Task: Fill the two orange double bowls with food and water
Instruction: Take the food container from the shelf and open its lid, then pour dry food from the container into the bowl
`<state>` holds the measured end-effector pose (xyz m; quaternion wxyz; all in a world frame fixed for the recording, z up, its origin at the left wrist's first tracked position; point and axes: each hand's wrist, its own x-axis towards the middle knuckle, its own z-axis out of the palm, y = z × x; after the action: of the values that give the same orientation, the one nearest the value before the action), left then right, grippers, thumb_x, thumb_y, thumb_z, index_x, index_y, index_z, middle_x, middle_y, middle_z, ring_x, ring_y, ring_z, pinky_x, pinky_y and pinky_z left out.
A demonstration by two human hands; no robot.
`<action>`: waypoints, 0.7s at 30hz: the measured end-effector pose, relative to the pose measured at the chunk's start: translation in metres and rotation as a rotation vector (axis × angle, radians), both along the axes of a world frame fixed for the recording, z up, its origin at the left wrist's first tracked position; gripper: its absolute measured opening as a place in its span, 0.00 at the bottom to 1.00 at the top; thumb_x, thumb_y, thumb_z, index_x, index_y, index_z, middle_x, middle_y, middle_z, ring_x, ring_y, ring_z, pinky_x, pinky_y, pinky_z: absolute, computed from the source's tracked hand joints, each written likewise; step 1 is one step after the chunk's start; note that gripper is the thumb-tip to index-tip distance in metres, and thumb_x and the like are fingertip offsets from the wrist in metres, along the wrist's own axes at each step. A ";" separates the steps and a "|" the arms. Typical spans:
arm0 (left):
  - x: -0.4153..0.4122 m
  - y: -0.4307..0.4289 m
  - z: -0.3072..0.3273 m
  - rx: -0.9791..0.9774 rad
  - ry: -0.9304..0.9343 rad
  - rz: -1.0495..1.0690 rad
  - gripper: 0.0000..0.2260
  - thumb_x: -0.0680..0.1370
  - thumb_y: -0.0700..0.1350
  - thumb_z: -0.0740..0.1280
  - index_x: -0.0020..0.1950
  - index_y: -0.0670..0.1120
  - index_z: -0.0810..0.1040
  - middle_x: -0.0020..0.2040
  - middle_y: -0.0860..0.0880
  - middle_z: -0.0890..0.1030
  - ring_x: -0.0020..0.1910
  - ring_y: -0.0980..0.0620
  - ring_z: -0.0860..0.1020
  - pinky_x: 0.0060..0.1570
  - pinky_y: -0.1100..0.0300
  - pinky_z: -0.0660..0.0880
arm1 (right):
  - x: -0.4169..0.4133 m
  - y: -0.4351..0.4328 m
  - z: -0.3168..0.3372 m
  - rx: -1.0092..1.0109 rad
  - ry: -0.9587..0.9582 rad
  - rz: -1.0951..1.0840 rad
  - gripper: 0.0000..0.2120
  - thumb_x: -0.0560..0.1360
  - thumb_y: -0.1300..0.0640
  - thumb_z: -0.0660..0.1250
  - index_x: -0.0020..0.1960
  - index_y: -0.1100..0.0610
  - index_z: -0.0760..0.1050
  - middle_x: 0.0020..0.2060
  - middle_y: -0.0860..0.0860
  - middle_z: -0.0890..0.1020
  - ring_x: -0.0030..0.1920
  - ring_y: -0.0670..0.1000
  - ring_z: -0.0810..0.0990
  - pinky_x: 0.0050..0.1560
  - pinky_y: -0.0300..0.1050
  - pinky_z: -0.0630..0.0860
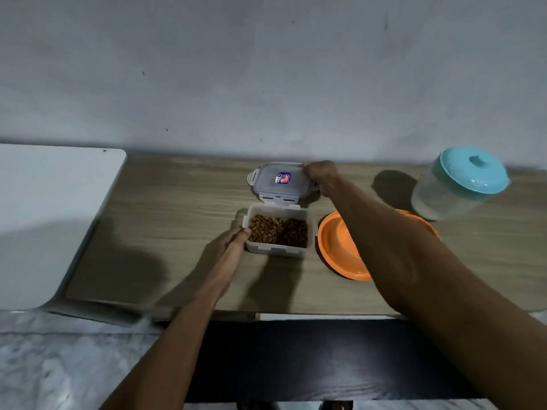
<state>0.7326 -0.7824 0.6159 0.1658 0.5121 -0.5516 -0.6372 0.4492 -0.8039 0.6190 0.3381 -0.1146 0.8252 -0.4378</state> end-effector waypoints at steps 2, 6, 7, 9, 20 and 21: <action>0.000 0.001 0.000 -0.013 0.008 0.006 0.12 0.81 0.49 0.63 0.62 0.47 0.79 0.58 0.49 0.79 0.57 0.53 0.75 0.56 0.60 0.67 | -0.002 -0.002 -0.015 0.045 0.045 0.025 0.08 0.74 0.58 0.68 0.36 0.54 0.73 0.46 0.55 0.79 0.41 0.53 0.78 0.28 0.42 0.79; -0.001 0.005 0.004 -0.027 0.009 0.040 0.13 0.81 0.48 0.64 0.64 0.46 0.78 0.58 0.51 0.78 0.57 0.56 0.72 0.54 0.64 0.64 | 0.009 -0.001 -0.017 0.152 0.263 0.047 0.10 0.72 0.53 0.69 0.39 0.59 0.79 0.41 0.56 0.82 0.44 0.55 0.83 0.46 0.53 0.83; -0.001 0.006 0.007 -0.030 0.004 0.037 0.13 0.81 0.48 0.63 0.64 0.46 0.78 0.58 0.51 0.77 0.57 0.56 0.72 0.55 0.64 0.63 | 0.011 -0.001 -0.016 0.166 0.292 0.086 0.11 0.72 0.51 0.69 0.40 0.59 0.78 0.42 0.57 0.81 0.47 0.56 0.83 0.51 0.55 0.82; 0.000 0.008 0.012 -0.023 -0.005 0.015 0.14 0.82 0.49 0.62 0.65 0.46 0.77 0.58 0.52 0.76 0.57 0.57 0.71 0.56 0.63 0.63 | 0.012 0.000 -0.015 0.178 0.346 0.127 0.17 0.69 0.45 0.67 0.40 0.60 0.78 0.45 0.61 0.82 0.51 0.62 0.83 0.50 0.56 0.81; 0.008 0.020 0.036 -0.022 -0.036 -0.065 0.18 0.83 0.50 0.59 0.71 0.46 0.72 0.71 0.46 0.73 0.67 0.51 0.70 0.57 0.61 0.62 | 0.082 0.089 0.047 0.387 0.286 0.448 0.15 0.73 0.50 0.71 0.42 0.63 0.74 0.34 0.58 0.80 0.28 0.54 0.79 0.23 0.42 0.74; 0.008 0.019 0.035 -0.023 -0.044 -0.074 0.18 0.83 0.50 0.58 0.72 0.46 0.72 0.71 0.45 0.72 0.68 0.49 0.69 0.57 0.60 0.62 | 0.085 0.091 0.045 0.392 0.267 0.442 0.13 0.73 0.53 0.70 0.43 0.63 0.75 0.35 0.59 0.80 0.28 0.55 0.80 0.24 0.42 0.75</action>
<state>0.7407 -0.7632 0.6510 0.1360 0.5032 -0.5809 -0.6251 0.5345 -0.7130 0.6638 0.3293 -0.2799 0.8861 -0.1676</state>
